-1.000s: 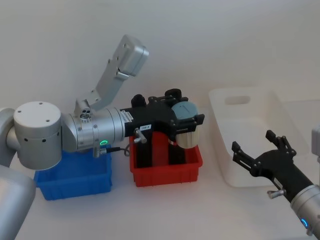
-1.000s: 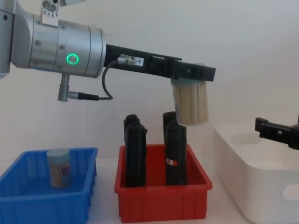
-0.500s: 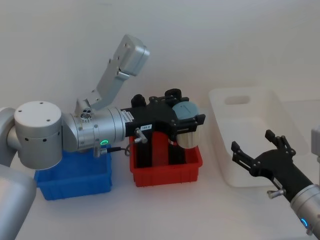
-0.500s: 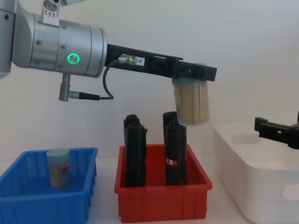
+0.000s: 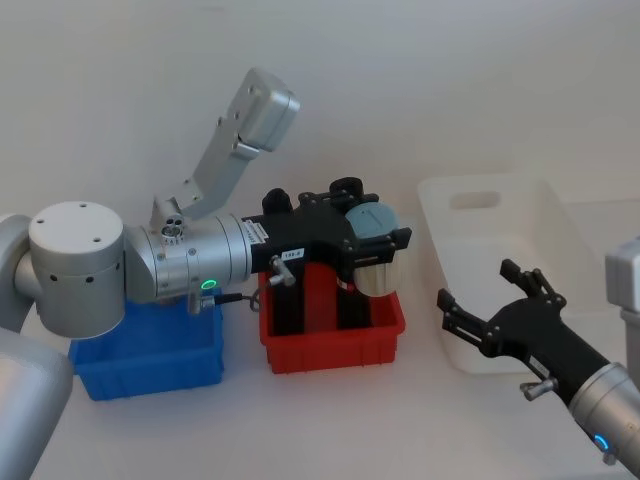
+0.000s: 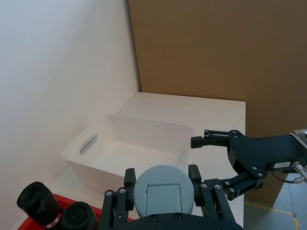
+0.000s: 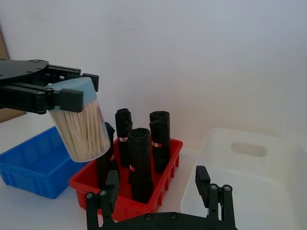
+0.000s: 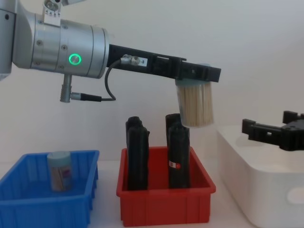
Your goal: Pick the cotton swabs from the blue box and place them into the white box.
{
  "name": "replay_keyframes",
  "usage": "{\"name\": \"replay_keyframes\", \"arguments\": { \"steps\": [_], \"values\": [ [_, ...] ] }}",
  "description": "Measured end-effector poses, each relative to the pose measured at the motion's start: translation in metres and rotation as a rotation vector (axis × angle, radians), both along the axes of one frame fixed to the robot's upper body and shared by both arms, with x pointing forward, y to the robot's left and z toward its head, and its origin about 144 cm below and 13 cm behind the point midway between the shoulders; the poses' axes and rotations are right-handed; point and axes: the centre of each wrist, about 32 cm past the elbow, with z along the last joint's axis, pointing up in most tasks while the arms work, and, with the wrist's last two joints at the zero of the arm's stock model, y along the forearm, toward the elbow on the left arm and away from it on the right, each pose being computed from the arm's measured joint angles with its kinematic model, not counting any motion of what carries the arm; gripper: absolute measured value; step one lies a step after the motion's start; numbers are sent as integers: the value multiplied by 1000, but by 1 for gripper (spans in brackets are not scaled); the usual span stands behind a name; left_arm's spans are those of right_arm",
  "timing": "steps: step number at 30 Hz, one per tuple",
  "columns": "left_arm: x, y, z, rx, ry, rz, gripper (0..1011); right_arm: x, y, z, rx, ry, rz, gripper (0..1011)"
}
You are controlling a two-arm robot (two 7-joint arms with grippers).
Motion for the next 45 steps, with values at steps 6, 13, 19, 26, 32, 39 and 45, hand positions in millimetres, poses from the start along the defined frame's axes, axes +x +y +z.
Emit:
{"name": "replay_keyframes", "arguments": {
  "steps": [6, 13, 19, 26, 32, 39, 45],
  "values": [
    [0, 0, 0, 0, 0, 0, 679, 3, 2, 3, -6, 7, 70, 1003],
    [0, 0, 0, 0, 0, 0, 679, 5, 6, 8, -10, 10, 149, 1003],
    [0, 0, 0, 0, 0, 0, 679, 8, 10, 13, -9, 9, 187, 1003],
    [0, 0, 0, 0, 0, 0, 679, 10, 13, 16, -7, 6, 209, 1003],
    [0, 0, 0, 0, 0, 0, 679, 14, 17, 19, -4, 2, 226, 1003],
    [0, 0, 0, 0, 0, 0, 679, 19, 22, 21, -4, -2, 241, 1003],
    [0, 0, 0, 0, 0, 0, 679, 24, 27, 22, -8, -2, 248, 1003]
  ]
}}
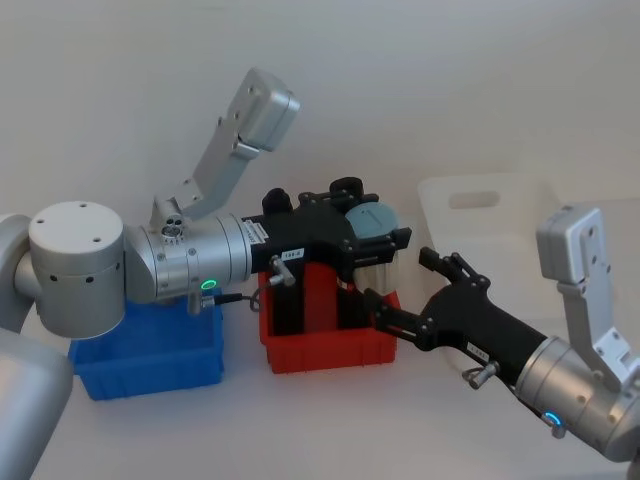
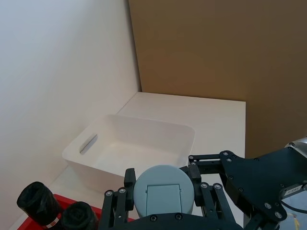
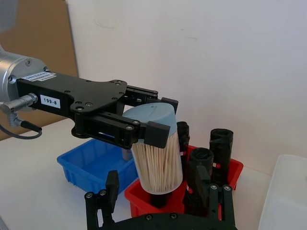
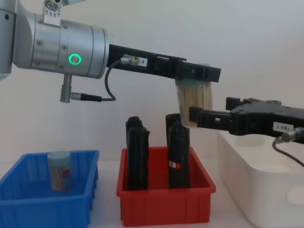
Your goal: Pick the cotton swabs from the blue box and place them into the white box.
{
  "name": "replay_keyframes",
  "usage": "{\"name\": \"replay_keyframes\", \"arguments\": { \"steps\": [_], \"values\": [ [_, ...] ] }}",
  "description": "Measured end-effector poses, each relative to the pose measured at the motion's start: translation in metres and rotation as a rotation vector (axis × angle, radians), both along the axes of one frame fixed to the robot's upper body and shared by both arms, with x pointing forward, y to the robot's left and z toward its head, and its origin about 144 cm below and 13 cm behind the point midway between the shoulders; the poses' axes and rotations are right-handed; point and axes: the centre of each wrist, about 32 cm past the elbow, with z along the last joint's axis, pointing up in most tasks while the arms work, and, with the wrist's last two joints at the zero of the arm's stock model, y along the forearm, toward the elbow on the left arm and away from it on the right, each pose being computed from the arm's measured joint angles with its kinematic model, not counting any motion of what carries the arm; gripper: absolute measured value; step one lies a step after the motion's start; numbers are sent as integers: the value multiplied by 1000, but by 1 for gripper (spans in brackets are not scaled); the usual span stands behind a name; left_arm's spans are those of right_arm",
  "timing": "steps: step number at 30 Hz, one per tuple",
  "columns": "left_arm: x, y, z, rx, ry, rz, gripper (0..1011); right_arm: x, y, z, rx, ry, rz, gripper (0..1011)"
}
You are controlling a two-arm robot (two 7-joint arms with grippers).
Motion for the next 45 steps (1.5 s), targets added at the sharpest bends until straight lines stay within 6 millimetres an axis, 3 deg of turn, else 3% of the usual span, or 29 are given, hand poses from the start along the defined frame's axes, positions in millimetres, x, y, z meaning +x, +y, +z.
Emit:
{"name": "replay_keyframes", "arguments": {
  "steps": [25, 29, 40, 45],
  "values": [
    [0, 0, 0, 0, 0, 0, 679, 21, 14, 0, -11, 8, 10, 1003],
    [0, 0, 0, 0, 0, 0, 679, 23, 15, -1, -11, 7, 13, 946],
    [0, 0, 0, 0, 0, 0, 679, 26, 18, -1, -11, -1, 26, 642],
    [0, 0, 0, 0, 0, 0, 816, 26, 19, -1, -9, -7, 29, 637]
  ]
}}
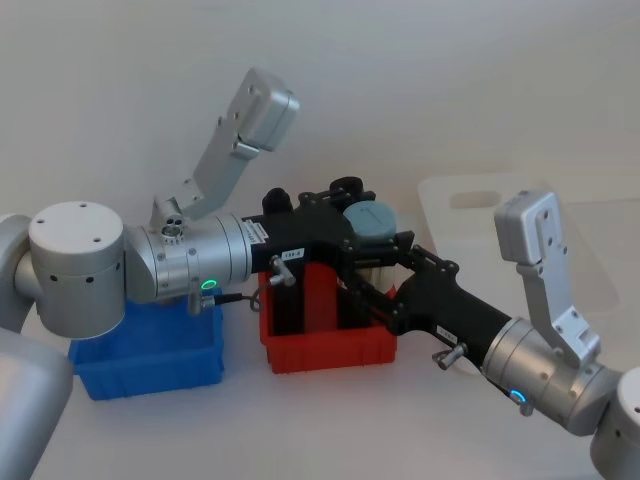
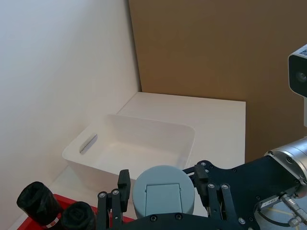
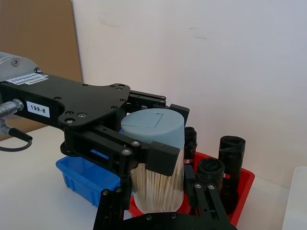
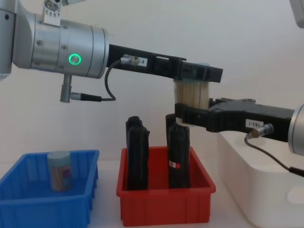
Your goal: Pick the cotton swabs from the blue box and place them into the white box.
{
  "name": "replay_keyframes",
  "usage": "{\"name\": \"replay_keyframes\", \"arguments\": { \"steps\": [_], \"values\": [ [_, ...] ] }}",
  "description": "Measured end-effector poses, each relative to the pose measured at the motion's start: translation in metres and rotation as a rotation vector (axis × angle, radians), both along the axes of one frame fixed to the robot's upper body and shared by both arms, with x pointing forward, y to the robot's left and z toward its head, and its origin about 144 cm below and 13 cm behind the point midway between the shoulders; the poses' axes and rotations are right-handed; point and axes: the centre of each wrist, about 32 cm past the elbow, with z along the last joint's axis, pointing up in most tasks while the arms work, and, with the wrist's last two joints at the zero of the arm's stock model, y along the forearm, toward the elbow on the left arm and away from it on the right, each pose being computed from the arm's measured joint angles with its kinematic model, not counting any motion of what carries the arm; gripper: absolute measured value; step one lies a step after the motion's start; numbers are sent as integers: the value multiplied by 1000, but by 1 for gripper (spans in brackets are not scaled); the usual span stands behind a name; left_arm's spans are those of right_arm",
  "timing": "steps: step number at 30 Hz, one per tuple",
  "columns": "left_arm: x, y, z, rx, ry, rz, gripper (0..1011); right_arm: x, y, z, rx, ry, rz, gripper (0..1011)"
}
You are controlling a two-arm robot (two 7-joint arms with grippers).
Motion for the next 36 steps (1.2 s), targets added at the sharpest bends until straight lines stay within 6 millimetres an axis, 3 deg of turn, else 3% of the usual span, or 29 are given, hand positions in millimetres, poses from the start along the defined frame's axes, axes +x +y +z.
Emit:
{"name": "replay_keyframes", "arguments": {
  "steps": [8, 23, 36],
  "values": [
    [0, 0, 0, 0, 0, 0, 1003, -1, 0, 0, 3, -6, 1, 636],
    [0, 0, 0, 0, 0, 0, 1004, -4, -7, 0, 8, -6, -43, 636],
    [0, 0, 0, 0, 0, 0, 1004, -3, -29, -5, 21, 11, -180, 636]
  ]
}}
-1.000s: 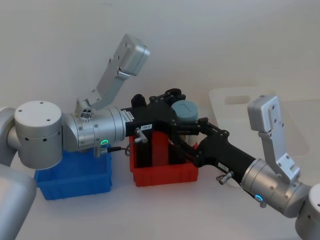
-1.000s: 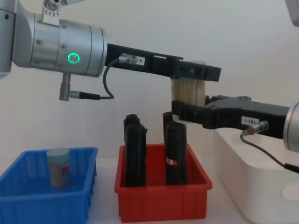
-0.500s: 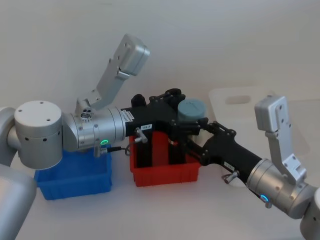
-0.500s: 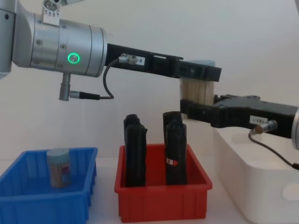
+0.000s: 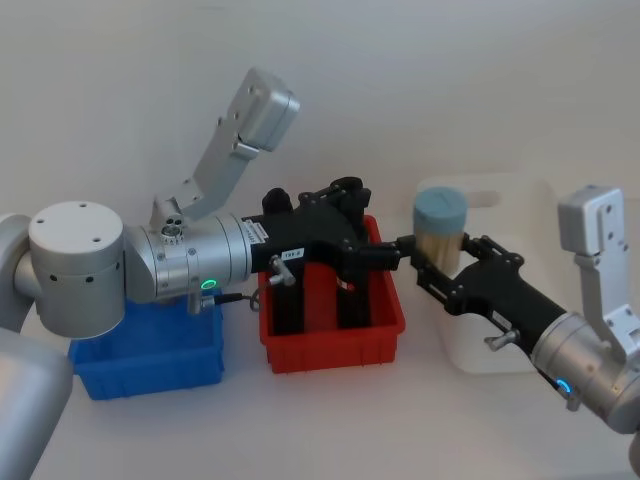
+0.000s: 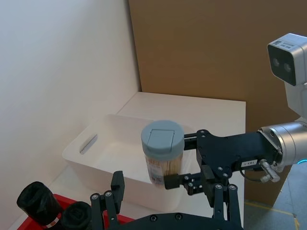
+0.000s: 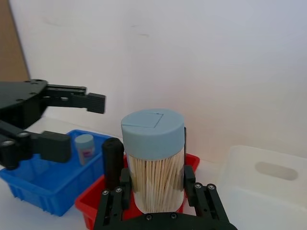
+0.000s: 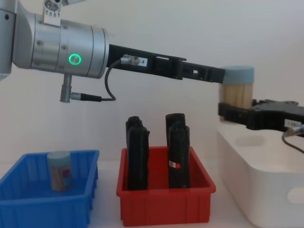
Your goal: Pick the cotton swabs from the blue box and place them into the white box.
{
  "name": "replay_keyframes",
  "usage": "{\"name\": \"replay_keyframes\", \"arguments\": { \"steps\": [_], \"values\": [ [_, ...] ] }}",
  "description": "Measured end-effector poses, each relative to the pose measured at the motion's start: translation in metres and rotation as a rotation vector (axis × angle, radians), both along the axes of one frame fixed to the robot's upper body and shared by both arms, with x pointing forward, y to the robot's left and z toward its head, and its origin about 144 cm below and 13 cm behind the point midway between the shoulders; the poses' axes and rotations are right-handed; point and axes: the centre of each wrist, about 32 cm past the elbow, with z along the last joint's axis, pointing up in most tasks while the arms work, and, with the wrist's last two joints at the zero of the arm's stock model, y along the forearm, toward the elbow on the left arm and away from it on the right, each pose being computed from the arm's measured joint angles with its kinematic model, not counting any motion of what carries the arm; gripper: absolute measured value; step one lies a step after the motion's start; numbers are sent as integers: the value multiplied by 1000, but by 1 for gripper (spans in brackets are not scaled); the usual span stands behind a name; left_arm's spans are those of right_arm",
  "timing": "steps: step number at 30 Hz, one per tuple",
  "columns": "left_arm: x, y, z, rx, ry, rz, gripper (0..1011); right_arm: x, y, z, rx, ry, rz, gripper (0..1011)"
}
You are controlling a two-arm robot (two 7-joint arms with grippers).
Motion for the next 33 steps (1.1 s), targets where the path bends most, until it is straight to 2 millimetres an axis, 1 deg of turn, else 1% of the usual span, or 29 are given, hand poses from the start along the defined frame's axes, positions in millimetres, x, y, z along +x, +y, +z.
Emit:
{"name": "replay_keyframes", "arguments": {
  "steps": [5, 13, 30, 33],
  "values": [
    [0, 0, 0, 0, 0, 0, 1004, 6, -11, -3, 2, 9, -74, 636],
    [0, 0, 0, 0, 0, 0, 1004, 25, -24, -10, -1, 37, -169, 637],
    [0, 0, 0, 0, 0, 0, 1004, 66, -32, -27, -21, 151, -255, 636],
    [0, 0, 0, 0, 0, 0, 1004, 71, -33, -29, -25, 166, -259, 637]
  ]
}}
